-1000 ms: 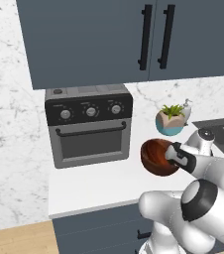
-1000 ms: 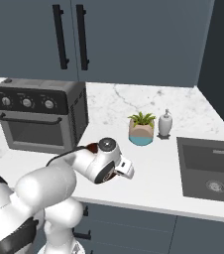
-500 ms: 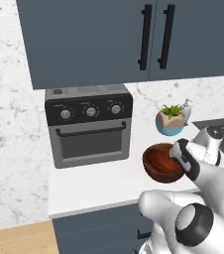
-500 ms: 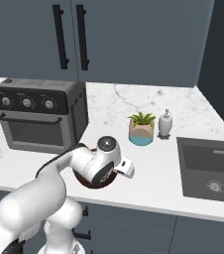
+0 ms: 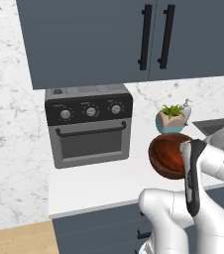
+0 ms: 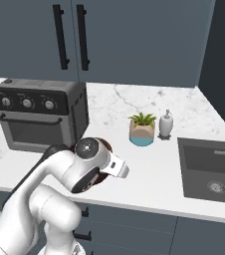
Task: Pick up the bowls on the counter and stack them on top of one another in the open cabinet. Place the smaller bowl on top of the larger bowl.
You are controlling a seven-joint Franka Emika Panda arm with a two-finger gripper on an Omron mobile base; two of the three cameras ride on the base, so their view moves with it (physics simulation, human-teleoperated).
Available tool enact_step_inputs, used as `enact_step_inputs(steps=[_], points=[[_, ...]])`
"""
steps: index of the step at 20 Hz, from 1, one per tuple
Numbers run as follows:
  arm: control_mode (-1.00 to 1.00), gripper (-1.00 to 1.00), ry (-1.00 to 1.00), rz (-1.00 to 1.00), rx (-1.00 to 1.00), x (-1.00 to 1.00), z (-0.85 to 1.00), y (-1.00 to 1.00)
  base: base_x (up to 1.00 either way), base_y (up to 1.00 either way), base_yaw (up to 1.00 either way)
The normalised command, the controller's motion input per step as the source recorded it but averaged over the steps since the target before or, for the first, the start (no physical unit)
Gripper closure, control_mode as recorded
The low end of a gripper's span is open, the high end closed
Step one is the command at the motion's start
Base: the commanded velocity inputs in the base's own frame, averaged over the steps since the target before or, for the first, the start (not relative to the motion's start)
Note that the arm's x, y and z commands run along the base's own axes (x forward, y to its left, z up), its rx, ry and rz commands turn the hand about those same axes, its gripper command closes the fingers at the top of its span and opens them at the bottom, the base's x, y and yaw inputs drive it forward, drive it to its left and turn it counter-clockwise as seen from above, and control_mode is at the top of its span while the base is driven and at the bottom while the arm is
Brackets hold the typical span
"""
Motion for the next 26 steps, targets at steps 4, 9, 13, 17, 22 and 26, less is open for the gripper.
enact_step_inputs(steps=[4, 9, 13, 17, 22, 26], points=[[-1.00, 1.00, 0.00, -0.21, 0.06, -0.22, 1.00, 0.05, 0.00, 0.00, 0.00], [-1.00, 1.00, 0.04, -0.25, 0.15, -0.25, 0.59, -0.06, 0.00, 0.00, 0.00], [-1.00, 1.00, 0.00, -0.24, 0.11, -0.26, 0.36, -0.11, 0.00, 0.00, 0.00], [-1.00, 1.00, -0.19, -0.15, 0.19, -0.81, 0.00, -0.12, 0.00, 0.00, 0.00], [1.00, 1.00, -0.21, -0.14, 0.18, -0.60, 0.04, -0.13, -0.40, -0.12, -0.10], [1.00, 1.00, 0.00, 0.00, 0.00, 0.00, 0.00, 0.00, -0.90, -0.49, -0.28]])
